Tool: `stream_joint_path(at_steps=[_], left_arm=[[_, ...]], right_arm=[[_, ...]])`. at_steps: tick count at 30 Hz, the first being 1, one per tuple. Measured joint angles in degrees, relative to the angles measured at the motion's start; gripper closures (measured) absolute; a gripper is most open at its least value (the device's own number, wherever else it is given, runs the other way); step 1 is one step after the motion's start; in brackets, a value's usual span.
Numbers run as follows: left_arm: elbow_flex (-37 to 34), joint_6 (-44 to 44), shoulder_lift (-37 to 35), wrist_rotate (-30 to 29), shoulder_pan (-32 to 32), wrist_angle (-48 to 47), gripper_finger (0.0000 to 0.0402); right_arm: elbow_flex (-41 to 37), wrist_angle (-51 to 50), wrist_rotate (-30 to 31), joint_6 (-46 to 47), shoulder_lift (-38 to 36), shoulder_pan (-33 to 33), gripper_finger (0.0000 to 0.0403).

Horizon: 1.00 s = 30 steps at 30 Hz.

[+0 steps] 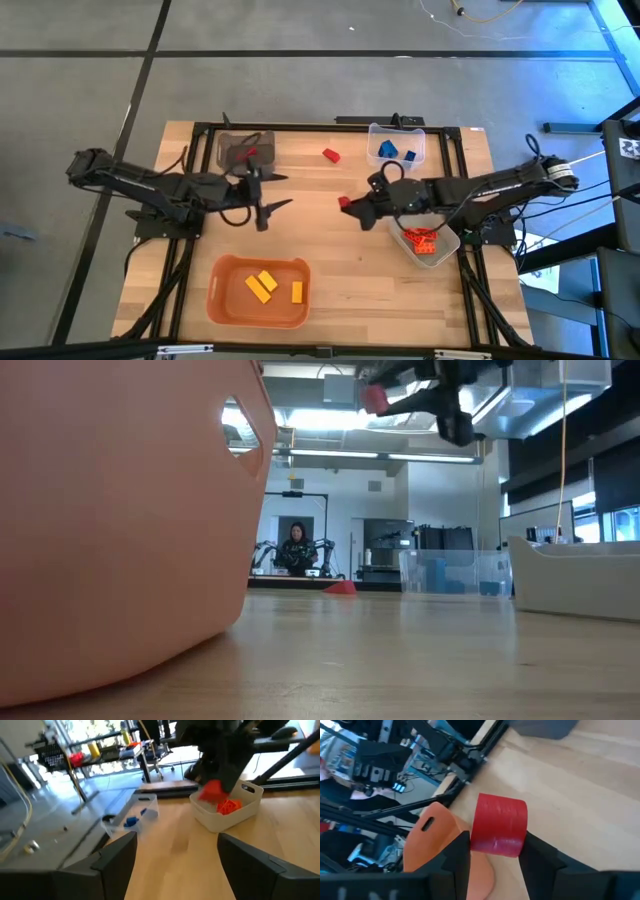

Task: Sort & place blocks by color
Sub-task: Put the bottom red block into the black transparent bin

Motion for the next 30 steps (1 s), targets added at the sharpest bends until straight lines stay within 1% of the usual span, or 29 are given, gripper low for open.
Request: stream_joint_path(at_steps=[8, 12, 16, 22, 30], left_arm=[[12.75, 6.75, 10.70, -0.06, 0.02, -12.21, 0.0106], [16.74, 13.55, 16.18, 0.15, -0.11, -13.35, 0.0093], [19.90, 22.06, 20.75, 1.24, -0.79, -12.81, 0.0089], [20.79, 28.61, 24.64, 1.76, -2.17, -9.63, 0.0088], [20.86, 26.73, 25.82, 0.93, -2.27, -3.09, 0.0088]], right_arm=[[-0.04, 9.09, -2.09, 0.28, 2.26, 0.02, 0.0267], [-0.04, 14.76, -3.48, 2.31, 3.61, 0.04, 0.0267], [-0.07, 20.35, -4.13, 4.38, 5.55, 0.32, 0.0267], [-0.07, 25.92, -4.04, 4.48, 7.62, 1.35, 0.0267], [-0.09, 26.85, -2.43, 7.02, 9.14, 2.94, 0.0267]])
